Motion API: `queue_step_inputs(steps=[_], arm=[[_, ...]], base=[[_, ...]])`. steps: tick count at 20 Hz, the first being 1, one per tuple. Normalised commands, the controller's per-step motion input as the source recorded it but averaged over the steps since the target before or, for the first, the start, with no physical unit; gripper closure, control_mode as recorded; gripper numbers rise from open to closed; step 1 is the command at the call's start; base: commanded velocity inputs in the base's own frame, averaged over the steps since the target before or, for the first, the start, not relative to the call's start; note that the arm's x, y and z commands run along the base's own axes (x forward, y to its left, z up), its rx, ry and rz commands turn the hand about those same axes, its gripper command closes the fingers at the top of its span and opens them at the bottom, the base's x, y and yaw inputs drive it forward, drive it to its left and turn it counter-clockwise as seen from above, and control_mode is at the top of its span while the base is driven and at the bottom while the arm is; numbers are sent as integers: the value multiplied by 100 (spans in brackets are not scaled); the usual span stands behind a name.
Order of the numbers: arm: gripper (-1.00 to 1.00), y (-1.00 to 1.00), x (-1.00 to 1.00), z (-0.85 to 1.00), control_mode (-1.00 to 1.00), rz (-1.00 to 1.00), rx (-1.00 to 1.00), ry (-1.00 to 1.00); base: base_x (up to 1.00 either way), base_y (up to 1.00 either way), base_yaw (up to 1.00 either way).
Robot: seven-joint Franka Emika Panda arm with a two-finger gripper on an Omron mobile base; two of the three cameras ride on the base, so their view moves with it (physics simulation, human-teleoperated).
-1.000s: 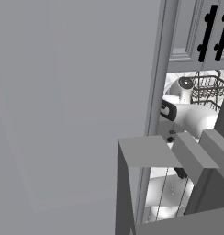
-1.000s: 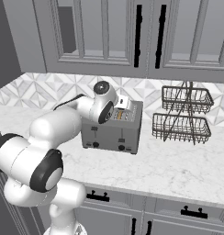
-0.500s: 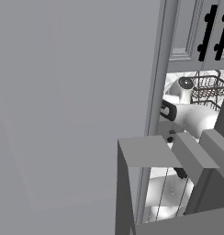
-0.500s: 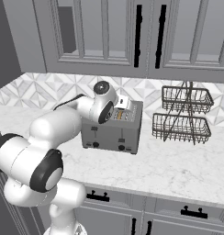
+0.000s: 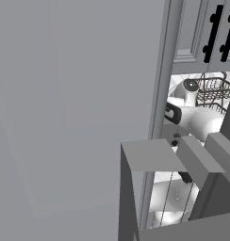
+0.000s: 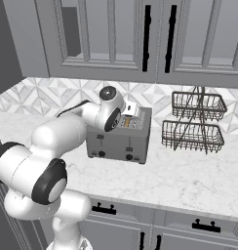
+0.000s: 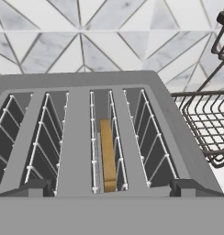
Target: Start the toaster. Once the lever pops up, take the bread to the plate on the dining counter.
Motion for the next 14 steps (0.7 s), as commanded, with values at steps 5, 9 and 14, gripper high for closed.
queue_step_inputs(steps=[5, 9, 14], arm=[[-100, 0, 0, 0, -100, 0, 0, 0], [-100, 0, 0, 0, -100, 0, 0, 0], [-100, 0, 0, 0, -100, 0, 0, 0]], base=[[0, 0, 0], [0, 0, 0], [0, 0, 0]])
